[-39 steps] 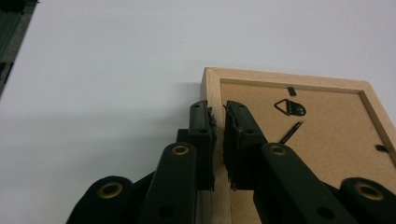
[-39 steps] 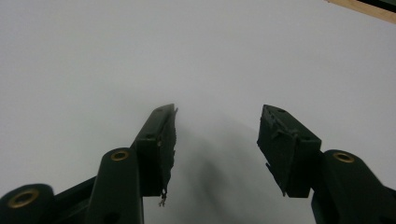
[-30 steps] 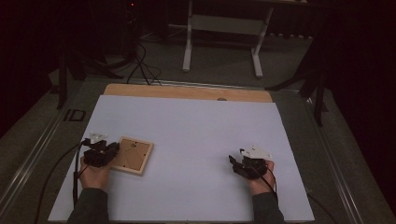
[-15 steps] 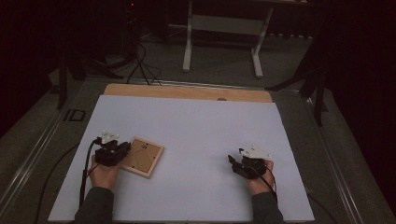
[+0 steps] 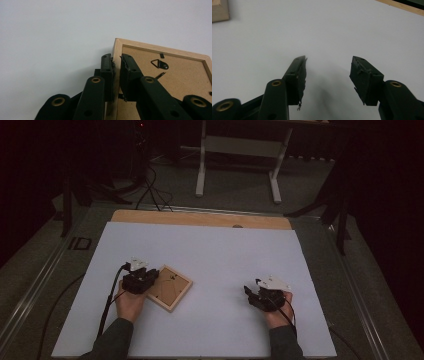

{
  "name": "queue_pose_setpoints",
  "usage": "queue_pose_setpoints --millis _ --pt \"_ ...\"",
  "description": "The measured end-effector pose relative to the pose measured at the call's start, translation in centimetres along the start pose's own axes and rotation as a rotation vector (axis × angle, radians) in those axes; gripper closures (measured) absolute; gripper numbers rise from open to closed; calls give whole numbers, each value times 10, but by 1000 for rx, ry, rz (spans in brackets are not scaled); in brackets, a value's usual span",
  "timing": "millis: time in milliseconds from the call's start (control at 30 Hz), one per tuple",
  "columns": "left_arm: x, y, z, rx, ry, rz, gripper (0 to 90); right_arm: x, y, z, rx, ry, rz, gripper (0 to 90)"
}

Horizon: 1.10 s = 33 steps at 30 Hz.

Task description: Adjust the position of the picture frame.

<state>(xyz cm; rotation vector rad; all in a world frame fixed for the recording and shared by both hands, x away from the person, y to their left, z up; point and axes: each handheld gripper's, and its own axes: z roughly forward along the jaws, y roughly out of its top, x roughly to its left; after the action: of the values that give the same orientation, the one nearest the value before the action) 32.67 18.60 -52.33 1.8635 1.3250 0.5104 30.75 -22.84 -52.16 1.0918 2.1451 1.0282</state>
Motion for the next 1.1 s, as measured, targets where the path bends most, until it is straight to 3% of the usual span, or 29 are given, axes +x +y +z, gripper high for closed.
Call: queue_pose_setpoints --millis 133,267,433,700,1100 --pt "-8 0 4 -9 -44 14 809 1 0 0 -2 2 0 460" --pt "-5 -1 4 -16 -67 -20 798 1 1 0 -5 4 -3 461" --pt "5 -1 -10 -61 -70 -80 737 1 1 0 -6 6 -3 461" --pt "16 -8 -30 -48 -68 -90 714 1 1 0 -8 6 -3 462" --pt "16 -23 -54 -38 -68 -46 888 1 1 -1 -12 10 -3 462"
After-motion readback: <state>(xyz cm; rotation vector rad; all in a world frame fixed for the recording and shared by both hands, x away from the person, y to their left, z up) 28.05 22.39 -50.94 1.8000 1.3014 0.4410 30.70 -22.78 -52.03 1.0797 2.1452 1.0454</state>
